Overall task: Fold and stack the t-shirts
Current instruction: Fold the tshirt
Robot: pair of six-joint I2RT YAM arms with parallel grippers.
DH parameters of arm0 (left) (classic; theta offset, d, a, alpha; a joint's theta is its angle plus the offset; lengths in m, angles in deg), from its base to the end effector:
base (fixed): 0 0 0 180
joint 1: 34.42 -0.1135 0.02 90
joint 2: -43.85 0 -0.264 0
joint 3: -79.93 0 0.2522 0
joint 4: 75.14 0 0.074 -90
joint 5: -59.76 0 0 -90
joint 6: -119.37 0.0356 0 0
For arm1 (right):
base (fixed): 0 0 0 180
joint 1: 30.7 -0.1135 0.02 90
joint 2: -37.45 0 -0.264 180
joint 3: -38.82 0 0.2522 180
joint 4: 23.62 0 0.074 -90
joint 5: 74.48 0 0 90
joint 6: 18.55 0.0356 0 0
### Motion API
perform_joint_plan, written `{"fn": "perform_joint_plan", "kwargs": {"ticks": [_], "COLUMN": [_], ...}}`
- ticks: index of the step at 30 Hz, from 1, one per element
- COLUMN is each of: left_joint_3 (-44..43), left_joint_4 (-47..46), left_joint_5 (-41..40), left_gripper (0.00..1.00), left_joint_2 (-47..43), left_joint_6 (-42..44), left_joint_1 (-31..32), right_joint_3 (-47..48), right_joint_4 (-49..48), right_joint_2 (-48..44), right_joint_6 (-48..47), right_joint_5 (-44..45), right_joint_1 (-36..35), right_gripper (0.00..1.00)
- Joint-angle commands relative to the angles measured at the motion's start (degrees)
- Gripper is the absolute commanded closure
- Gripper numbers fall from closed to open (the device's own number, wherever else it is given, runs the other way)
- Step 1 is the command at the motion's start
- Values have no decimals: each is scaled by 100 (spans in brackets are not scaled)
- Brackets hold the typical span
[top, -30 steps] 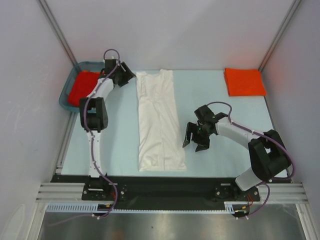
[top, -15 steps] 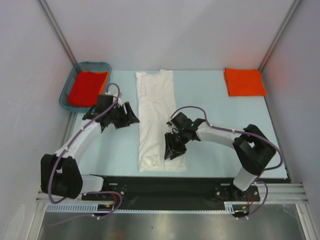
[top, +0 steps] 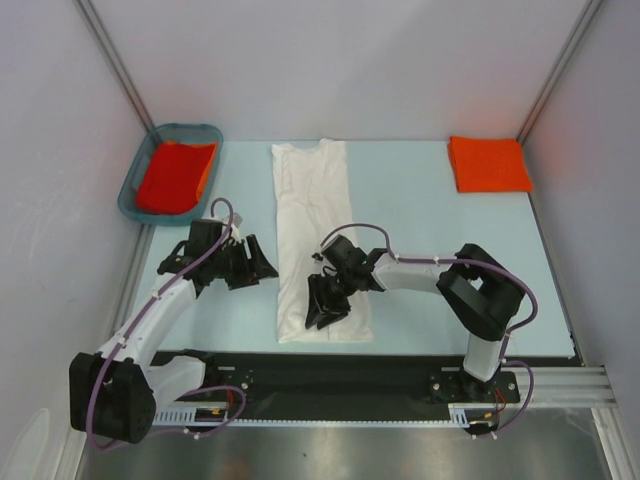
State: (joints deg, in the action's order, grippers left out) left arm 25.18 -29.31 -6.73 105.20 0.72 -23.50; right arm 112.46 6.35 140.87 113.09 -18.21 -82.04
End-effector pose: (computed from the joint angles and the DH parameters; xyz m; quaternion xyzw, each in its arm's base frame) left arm 0.2025 -0.0535 0.2317 -0.0780 0.9259 -0.2882 0.2314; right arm 0.2047 0.2875 0.1555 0.1535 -0.9141 -0.3739 0.0312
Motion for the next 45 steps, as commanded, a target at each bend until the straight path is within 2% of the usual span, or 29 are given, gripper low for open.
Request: {"fn": "perform_joint_plan", "kwargs": {"ticks": [1, 5, 12, 22, 23, 25, 26, 29, 35, 45], "left_joint_3": [100, 170, 100, 48, 39, 21, 12, -23, -58, -5], "left_joint_4": [-35, -26, 18, 44, 44, 45, 44, 53, 53, 141], "left_joint_5": [163, 180, 198, 207, 216, 224, 216, 216, 260, 391], "left_gripper": [32, 32, 32, 32, 32, 32, 32, 32, 32, 31], "left_joint_2": [-157, -210, -219, -158, -140, -105, -96, -96, -52, 264], "left_joint_6": [-133, -133, -106, -19, -10, 8, 8, 25, 25, -27], "left_joint_1": [7, 7, 7, 7, 7, 7, 7, -2, -2, -2], "right_joint_3": [33, -20, 24, -73, -47, -38, -38, 6, 15, -222], "right_joint_4": [-486, -583, -681, -592, -584, -505, -452, -181, 575, 735], "right_joint_2": [187, 284, 504, 495, 513, 530, 504, 373, -40, -392], "right_joint_6": [344, 414, 520, 678, 704, 722, 722, 669, 388, 238], "right_joint_5": [-291, -318, -274, -125, -124, -11, 59, 235, 420, 280], "right_joint_1": [-35, -70, -96, -96, -88, -96, -96, -96, -88, -88], "right_gripper": [54, 55, 66, 70, 78, 81, 91, 100, 100, 100]}}
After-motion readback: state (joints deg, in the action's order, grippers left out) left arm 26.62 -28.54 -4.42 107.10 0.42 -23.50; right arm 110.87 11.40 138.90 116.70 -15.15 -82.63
